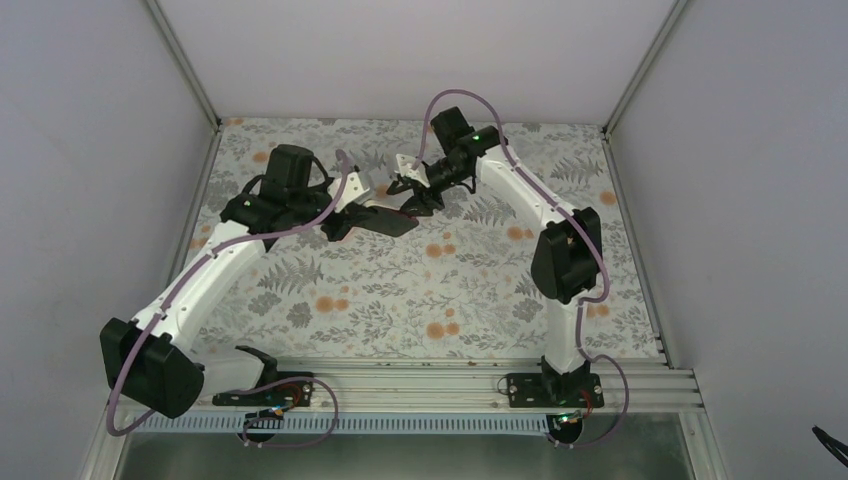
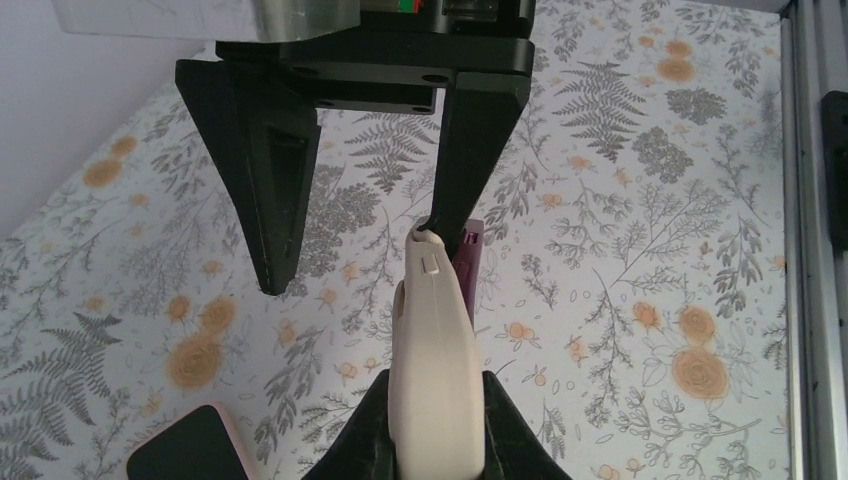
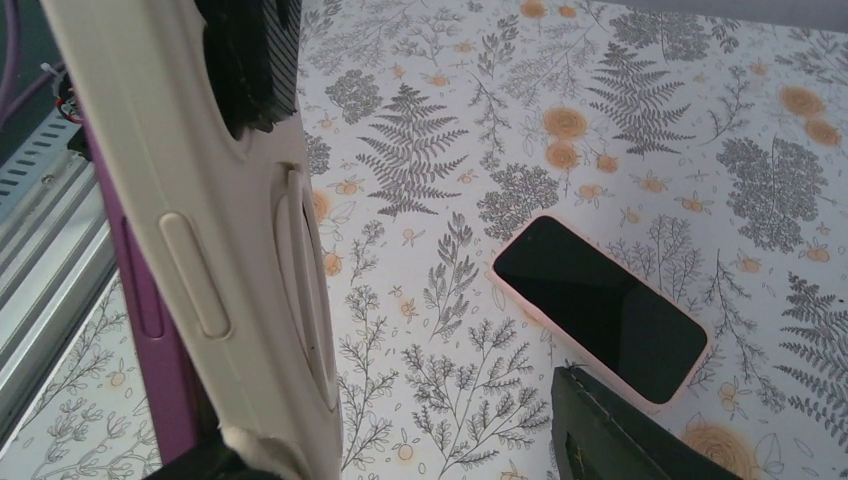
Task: Take the phone out of the phone case
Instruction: Remove the phone case from the phone.
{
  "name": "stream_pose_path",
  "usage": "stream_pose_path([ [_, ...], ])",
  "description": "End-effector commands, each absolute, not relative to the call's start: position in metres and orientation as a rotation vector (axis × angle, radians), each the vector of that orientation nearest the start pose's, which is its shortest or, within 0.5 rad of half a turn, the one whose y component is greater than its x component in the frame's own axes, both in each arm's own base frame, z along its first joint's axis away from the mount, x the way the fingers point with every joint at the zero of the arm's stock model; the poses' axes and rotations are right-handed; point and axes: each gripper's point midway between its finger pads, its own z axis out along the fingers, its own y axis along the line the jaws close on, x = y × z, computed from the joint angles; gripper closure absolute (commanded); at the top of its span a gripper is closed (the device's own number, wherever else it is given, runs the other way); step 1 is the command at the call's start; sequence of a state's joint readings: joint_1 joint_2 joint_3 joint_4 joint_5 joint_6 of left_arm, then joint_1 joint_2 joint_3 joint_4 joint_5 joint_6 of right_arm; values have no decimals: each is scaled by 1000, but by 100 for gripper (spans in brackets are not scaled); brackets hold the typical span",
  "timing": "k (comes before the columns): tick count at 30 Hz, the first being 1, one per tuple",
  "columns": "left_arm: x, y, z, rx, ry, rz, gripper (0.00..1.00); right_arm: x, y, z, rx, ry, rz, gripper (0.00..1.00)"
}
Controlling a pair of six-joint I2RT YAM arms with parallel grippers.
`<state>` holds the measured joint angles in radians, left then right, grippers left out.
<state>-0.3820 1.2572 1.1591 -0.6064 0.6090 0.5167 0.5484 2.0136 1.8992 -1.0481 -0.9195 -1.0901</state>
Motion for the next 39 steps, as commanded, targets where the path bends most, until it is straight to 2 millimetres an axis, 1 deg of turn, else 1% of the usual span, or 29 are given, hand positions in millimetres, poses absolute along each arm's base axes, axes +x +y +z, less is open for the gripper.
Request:
stream_pose_path([
  [1,412,-177,418,736,1240,-1,98,170,393,310,-1778,1201,1810,38],
  [2,412,-176,421,724,1223,12,98,168,394,309,-1780,1211,1818,39],
  [3,413,-173,424,708,1206,27,98,166,395,308,-1781,1225,1827,41],
  [4,413,-171,429,686,1189,41,98,165,396,306,-1781,1243,1840,46],
  [6,413,-167,438,661,1161,63,98,163,398,304,-1781,1264,1858,68],
  [7,414,-166,442,649,1147,71,98,161,398,303,-1783,1266,1864,71],
  [10,413,-165,449,638,1123,84,98,159,399,302,-1797,1262,1853,73],
  [13,414,-165,448,647,1131,89,98,156,396,302,-1804,1246,1841,85],
  [15,414,-166,446,658,1144,85,98,155,395,303,-1814,1239,1822,97],
  [16,414,-168,443,677,1154,80,97,155,395,303,-1820,1242,1810,97],
  [19,409,-170,439,711,1184,59,89,159,393,304,-1833,1247,1762,97],
  [21,403,-171,437,732,1195,52,81,166,392,306,-1821,1253,1737,97],
  [22,398,-171,434,747,1198,48,74,171,391,308,-1807,1263,1729,97],
  [25,381,-172,433,795,1173,43,42,189,384,312,-1758,1287,1702,97],
  [26,375,-172,434,808,1167,42,34,195,382,313,-1742,1294,1692,97],
  [28,364,-171,436,829,1166,40,23,209,377,315,-1709,1316,1662,97],
  [30,356,-169,441,845,1190,30,16,227,370,315,-1670,1351,1621,97],
  [32,348,-166,448,860,1193,44,11,251,359,316,-1591,1398,1612,97],
  [35,339,-160,462,864,1192,74,7,295,342,320,-1450,1482,1588,97],
  [38,331,-155,482,846,1168,101,5,335,328,334,-1312,1543,1552,97],
  [39,330,-154,490,833,1157,113,5,353,323,338,-1256,1575,1489,97],
])
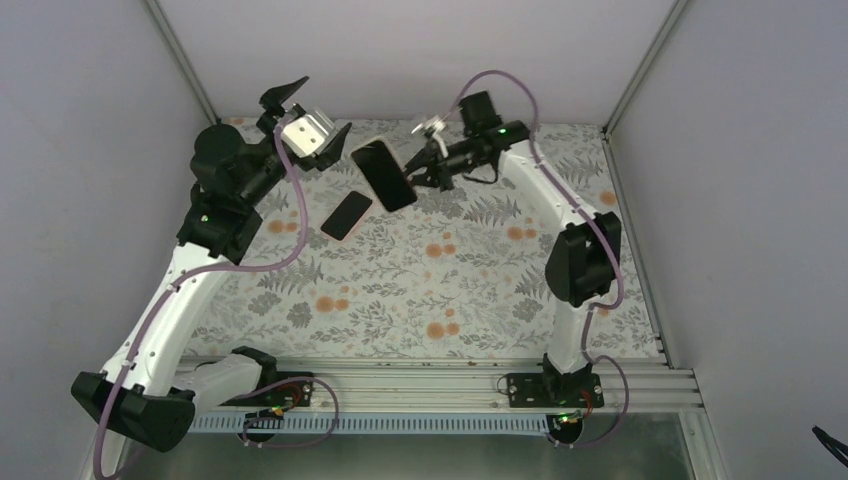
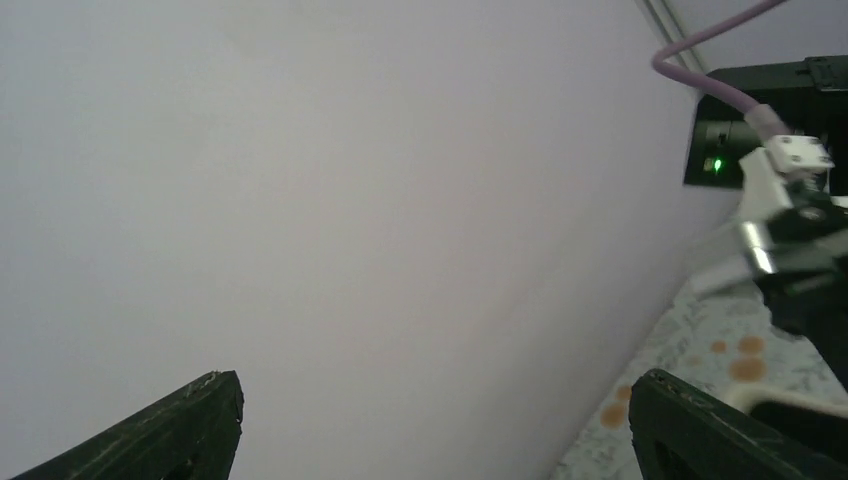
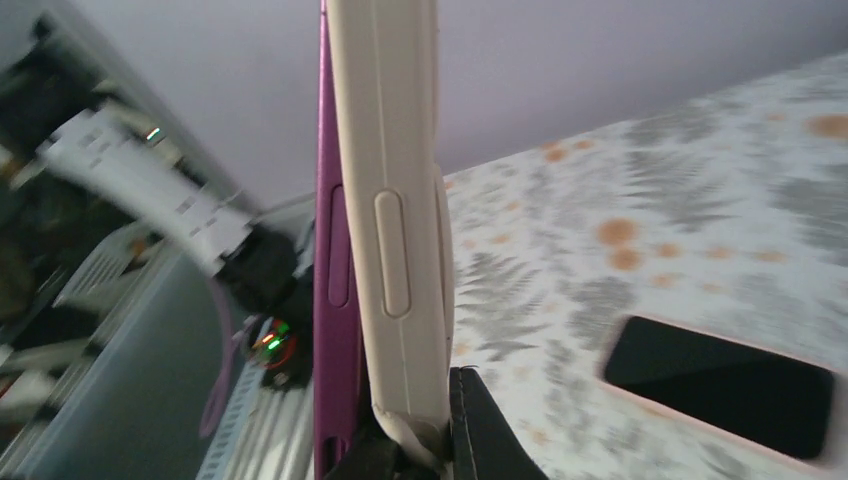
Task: Take the phone out of the phone case
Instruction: Remove the phone case from the phone.
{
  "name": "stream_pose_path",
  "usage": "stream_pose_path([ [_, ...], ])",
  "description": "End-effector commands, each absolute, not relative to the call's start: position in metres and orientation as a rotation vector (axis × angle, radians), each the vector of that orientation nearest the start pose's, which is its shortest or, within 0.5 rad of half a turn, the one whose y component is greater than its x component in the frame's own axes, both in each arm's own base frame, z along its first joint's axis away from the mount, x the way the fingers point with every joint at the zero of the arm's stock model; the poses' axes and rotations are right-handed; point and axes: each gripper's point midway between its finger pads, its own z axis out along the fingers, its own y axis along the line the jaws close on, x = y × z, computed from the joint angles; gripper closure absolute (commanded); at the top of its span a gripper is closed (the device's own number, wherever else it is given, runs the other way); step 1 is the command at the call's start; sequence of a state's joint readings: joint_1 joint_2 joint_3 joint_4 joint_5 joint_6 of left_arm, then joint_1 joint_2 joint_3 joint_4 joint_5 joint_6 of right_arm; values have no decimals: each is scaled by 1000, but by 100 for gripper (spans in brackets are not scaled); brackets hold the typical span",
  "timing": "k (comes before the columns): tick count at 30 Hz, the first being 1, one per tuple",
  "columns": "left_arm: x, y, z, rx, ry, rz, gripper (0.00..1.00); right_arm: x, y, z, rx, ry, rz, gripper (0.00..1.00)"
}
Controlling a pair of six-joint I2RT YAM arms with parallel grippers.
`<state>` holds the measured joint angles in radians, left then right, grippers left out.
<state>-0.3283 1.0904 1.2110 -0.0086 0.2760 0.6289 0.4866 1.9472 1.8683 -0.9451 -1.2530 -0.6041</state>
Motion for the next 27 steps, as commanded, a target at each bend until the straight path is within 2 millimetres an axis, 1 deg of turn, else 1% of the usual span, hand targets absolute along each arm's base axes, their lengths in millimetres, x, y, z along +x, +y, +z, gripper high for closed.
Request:
stream_pose_path([
  [1,331,-152,495,814,1149,126,4,368,321,343,-1197,1612,1416,97],
  [3,332,-152,504,788,1128,151,3,392,316,360,-1098,1616,1252,97],
  [4,334,-154,507,779,1114,163,2,404,313,374,-1042,1593,1171,97],
  [6,338,-164,506,784,1095,186,0,418,305,401,-949,1555,1047,97],
  [8,343,-180,496,804,1073,217,0,425,298,431,-868,1507,965,97],
  [9,345,-190,490,810,1064,236,0,429,293,444,-797,1509,933,97],
  [10,347,-200,483,820,1053,249,0,430,290,458,-763,1490,916,97],
  [12,348,-218,473,819,1024,255,0,427,286,478,-732,1462,909,97],
  [13,347,-223,473,798,1001,256,0,426,284,484,-713,1458,912,97],
  [14,348,-229,470,782,985,254,0,426,282,489,-690,1461,913,97],
  [15,349,-235,468,766,973,253,0,430,282,487,-657,1486,910,97],
  [16,351,-242,465,748,964,247,0,433,282,489,-626,1512,887,97],
  [17,352,-246,466,724,958,241,0,436,283,485,-603,1547,863,97],
  [18,355,-249,468,700,955,229,0,436,282,480,-585,1567,845,97],
  [20,360,-254,472,657,957,222,0,432,276,479,-549,1563,822,97],
  [22,362,-256,478,609,943,219,0,433,273,475,-528,1564,809,97],
  [23,363,-258,480,589,938,219,0,423,268,488,-523,1537,804,97],
  [27,369,-275,475,604,949,201,0,418,264,491,-509,1529,801,97],
])
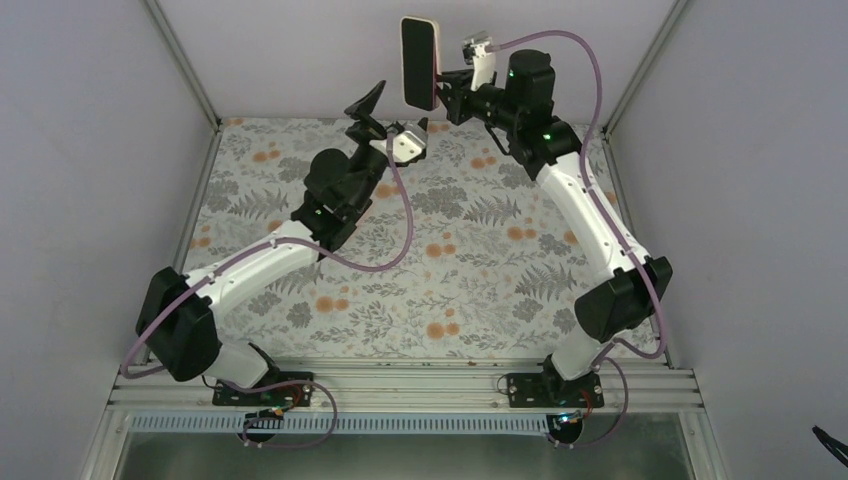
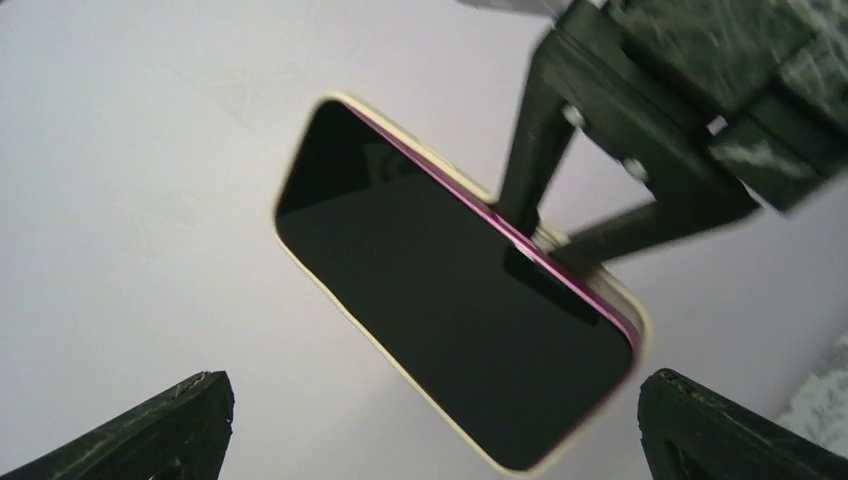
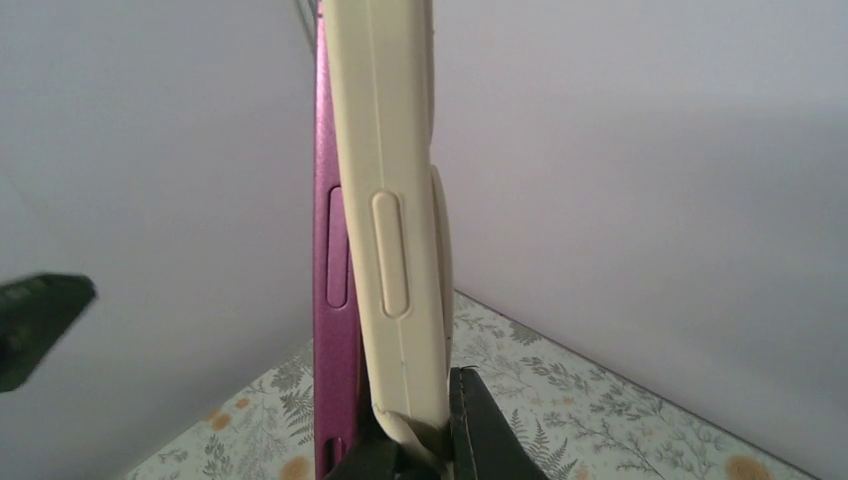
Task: Take the phone out of the phone case
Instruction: Remove the phone case from the phone.
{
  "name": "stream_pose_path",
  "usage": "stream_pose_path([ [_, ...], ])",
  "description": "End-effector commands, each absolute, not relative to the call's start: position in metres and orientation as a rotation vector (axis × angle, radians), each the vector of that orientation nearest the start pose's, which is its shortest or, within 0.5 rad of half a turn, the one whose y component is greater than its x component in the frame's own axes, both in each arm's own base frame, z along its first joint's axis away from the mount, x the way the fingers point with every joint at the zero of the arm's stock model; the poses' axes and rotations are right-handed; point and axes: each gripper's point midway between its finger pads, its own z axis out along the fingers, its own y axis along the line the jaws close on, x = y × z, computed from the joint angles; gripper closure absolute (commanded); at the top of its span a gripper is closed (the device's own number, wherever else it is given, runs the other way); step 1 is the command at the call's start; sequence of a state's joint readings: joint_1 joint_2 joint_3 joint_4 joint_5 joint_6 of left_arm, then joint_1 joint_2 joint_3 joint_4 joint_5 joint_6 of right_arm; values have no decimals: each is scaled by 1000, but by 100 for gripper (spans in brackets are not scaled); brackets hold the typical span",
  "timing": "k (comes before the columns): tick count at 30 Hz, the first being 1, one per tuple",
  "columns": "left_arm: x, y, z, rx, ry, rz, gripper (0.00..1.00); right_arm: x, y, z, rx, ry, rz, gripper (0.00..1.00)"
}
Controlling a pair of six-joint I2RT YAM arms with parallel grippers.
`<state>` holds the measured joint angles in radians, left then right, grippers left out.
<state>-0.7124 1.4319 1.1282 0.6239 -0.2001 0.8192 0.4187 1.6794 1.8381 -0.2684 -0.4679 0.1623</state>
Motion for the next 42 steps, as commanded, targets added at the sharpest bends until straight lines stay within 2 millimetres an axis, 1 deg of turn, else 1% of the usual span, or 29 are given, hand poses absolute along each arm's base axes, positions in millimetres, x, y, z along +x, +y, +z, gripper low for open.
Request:
stream_pose_path([
  [1,371,-281,472,617,953,190,0,418,263,492,-504,1529,804,97],
  [4,374,-295,461,657,971,173,1,414,262,494,-502,1522,811,97],
  [8,378,-302,456,667,982,172,0,409,261,496,-509,1515,815,97],
  [13,383,-301,458,631,993,180,1,405,261,496,-515,1509,826,97],
  [17,389,-295,463,571,991,206,1,402,262,494,-521,1507,835,97],
  [20,391,-294,464,548,986,220,0,401,262,493,-523,1508,837,97],
  [25,396,-300,463,532,982,254,1,402,264,489,-528,1514,855,97],
  [28,395,-292,465,456,956,334,7,400,267,487,-537,1519,877,97],
  [29,393,-286,467,412,945,365,10,400,268,485,-542,1523,882,97],
  [31,386,-271,479,298,896,410,16,399,270,480,-551,1533,894,97],
  [33,381,-260,483,220,863,450,21,397,271,476,-565,1539,908,97],
  [35,379,-253,486,165,838,471,26,394,274,470,-586,1544,927,97],
  [37,379,-253,487,143,824,489,30,390,278,463,-617,1551,958,97],
  [40,377,-257,491,115,787,520,41,383,285,453,-668,1566,1013,97],
  [42,376,-259,491,94,764,551,44,380,290,443,-705,1588,1053,97],
])
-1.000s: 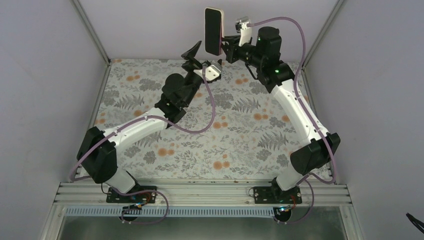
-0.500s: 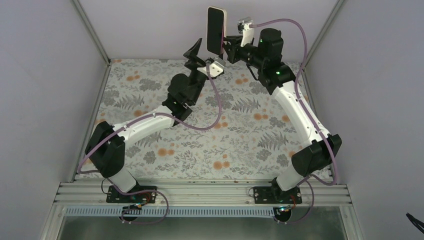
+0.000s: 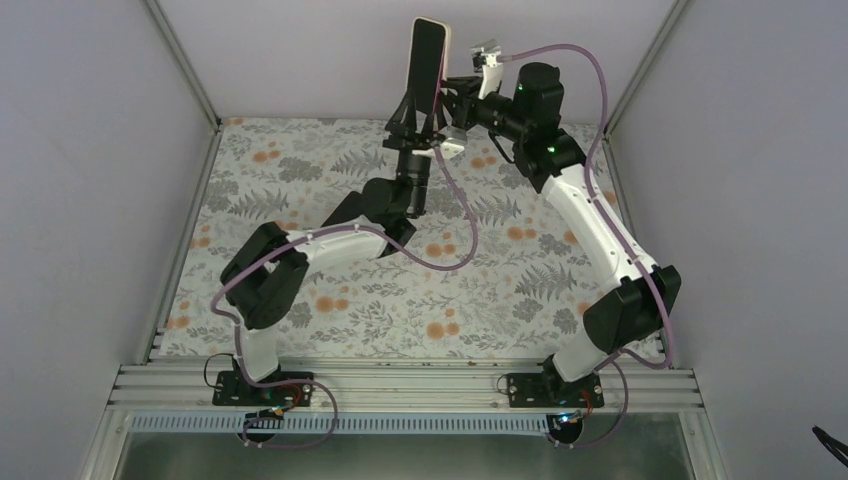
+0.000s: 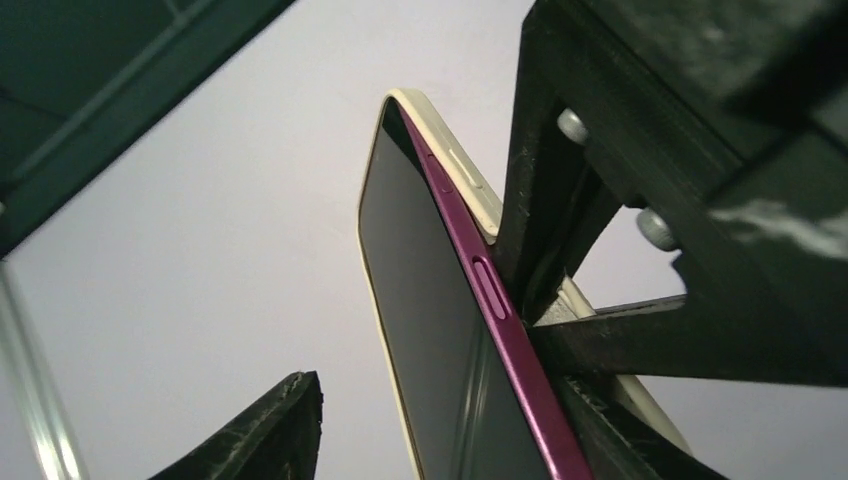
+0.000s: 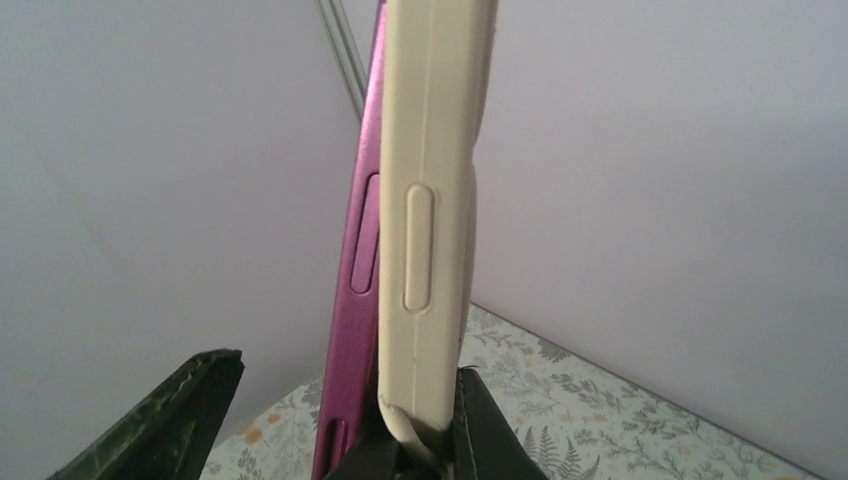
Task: Take the phone out of the phone case
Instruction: Remove the phone case from the phone.
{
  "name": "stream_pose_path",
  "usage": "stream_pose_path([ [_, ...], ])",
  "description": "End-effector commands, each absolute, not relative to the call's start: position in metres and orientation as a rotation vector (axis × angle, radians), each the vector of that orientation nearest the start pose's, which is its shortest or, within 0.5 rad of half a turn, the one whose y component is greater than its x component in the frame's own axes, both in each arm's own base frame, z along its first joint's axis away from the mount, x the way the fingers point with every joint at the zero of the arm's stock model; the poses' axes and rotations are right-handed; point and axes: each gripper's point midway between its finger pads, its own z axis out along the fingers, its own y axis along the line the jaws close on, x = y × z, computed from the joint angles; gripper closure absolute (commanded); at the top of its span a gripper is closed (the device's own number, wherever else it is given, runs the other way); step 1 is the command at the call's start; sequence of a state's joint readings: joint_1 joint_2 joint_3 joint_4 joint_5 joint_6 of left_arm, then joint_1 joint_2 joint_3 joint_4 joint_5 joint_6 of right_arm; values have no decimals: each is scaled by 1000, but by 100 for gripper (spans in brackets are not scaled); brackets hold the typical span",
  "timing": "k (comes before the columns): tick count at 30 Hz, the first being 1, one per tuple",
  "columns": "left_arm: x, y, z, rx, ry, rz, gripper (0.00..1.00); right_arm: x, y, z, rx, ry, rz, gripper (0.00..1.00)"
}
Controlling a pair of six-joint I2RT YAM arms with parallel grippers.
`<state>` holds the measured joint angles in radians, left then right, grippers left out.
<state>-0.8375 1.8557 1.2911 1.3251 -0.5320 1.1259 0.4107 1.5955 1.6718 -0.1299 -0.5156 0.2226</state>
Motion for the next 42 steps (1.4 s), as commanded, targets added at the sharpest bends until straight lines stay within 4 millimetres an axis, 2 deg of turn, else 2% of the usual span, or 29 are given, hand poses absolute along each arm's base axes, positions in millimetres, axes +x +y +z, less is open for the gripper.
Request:
stream_pose_path([
  [1,376,-260,491,79,756,564,45,376,292,439,-729,1598,1077,97],
  [4,372,-262,486,53,740,575,51,368,291,433,-752,1596,1103,97],
  [9,378,-260,472,28,791,560,56,360,287,437,-771,1573,1100,97],
  [13,378,-263,471,34,797,547,64,355,287,442,-785,1560,1109,97],
  [16,379,-265,471,39,805,541,69,353,287,446,-786,1553,1117,97],
  [26,383,-276,462,78,844,493,97,353,286,450,-794,1547,1121,97],
  [29,382,-278,462,84,846,492,98,355,284,451,-791,1541,1092,97],
  [31,378,-277,463,83,840,494,98,362,279,448,-758,1557,1037,97],
  [35,365,-279,466,102,832,471,98,391,259,439,-656,1609,831,97],
  [39,349,-282,463,167,846,447,98,418,232,419,-590,1668,601,97],
  [42,342,-287,454,264,882,435,98,429,213,403,-563,1713,476,97],
])
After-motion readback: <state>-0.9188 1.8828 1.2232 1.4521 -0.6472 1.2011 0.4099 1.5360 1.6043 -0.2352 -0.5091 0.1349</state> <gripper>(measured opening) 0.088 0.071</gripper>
